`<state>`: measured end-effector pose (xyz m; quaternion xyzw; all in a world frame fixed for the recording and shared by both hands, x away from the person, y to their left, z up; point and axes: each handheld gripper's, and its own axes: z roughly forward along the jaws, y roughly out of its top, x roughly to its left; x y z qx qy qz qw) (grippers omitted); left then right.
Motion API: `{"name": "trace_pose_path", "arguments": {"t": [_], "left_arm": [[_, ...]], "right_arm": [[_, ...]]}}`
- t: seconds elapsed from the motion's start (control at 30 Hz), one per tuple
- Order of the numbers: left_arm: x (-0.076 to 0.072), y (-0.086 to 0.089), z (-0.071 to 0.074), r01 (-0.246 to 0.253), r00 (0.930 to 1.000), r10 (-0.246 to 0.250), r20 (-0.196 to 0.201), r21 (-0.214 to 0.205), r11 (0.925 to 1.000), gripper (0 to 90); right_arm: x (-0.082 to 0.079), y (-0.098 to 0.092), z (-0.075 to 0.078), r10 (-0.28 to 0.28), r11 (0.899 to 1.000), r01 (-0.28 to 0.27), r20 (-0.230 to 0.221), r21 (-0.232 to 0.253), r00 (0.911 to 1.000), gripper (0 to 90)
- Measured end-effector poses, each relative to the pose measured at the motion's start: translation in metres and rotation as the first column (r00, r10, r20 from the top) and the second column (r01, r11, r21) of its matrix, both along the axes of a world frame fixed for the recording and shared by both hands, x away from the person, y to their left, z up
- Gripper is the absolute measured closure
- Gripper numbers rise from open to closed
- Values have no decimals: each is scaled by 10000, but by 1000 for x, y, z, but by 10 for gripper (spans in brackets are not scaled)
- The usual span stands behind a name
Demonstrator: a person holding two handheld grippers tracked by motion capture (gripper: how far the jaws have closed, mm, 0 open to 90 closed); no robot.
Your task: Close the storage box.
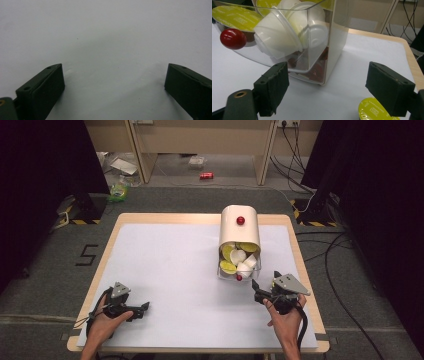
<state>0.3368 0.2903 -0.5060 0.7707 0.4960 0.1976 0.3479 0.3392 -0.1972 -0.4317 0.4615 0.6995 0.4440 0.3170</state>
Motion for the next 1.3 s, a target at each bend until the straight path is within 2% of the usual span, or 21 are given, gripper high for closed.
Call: {"name": "trace_pose_path", "arguments": {"t": [0.3, 0.73, 1.07, 1.3], "left_arm": [[0, 0, 0, 33, 10000, -33, -12, -39, 10000, 14], [0, 0, 0, 27, 10000, -27, -27, -1, 10000, 12], [0, 0, 0, 29, 10000, -29, -27, 1, 10000, 11], [0, 0, 0, 27, 10000, -27, -28, 0, 10000, 12]], "right_arm": [[11, 4, -2, -93, 10000, 93, 112, -14, 9999, 186], [18, 0, -6, -203, 9998, 203, 51, -70, 9998, 180], [26, 0, -7, -250, 9997, 249, 61, 81, 9997, 175], [32, 1, -8, -352, 9994, 352, 186, 20, 9992, 177]]}}
